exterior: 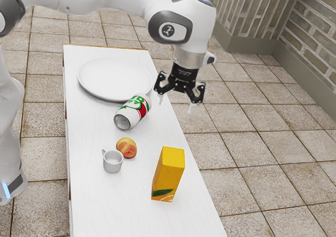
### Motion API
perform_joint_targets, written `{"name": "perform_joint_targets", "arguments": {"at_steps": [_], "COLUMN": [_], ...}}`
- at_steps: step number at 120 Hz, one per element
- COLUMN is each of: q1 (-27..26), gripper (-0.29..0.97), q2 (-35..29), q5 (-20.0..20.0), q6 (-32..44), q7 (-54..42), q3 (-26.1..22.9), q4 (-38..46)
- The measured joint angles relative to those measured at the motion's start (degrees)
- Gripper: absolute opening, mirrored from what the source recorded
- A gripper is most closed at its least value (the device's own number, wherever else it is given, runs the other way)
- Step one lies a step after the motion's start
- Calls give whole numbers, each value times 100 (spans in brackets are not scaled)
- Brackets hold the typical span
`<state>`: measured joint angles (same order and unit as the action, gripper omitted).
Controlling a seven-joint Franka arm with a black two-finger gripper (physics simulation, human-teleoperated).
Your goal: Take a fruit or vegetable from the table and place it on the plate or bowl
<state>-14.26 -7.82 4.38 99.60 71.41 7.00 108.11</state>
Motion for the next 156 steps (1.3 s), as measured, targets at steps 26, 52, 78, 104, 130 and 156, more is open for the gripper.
{"name": "perform_joint_targets", "arguments": {"at_steps": [26,52,78,104,130,156], "q1": [-11,18,34,48,47,50], "gripper": [68,68,68,68,68,68], "q2": [-807,-1529,-1894,-2156,-2099,-2084], "q5": [-40,-142,-183,-189,-185,-184], "q6": [582,907,1147,1435,1694,1879], "q7": [688,1171,1492,1702,1835,1918], "q3": [-99,-236,-347,-341,-344,-339], "q4": [1044,2074,2760,3358,3434,3604]}}
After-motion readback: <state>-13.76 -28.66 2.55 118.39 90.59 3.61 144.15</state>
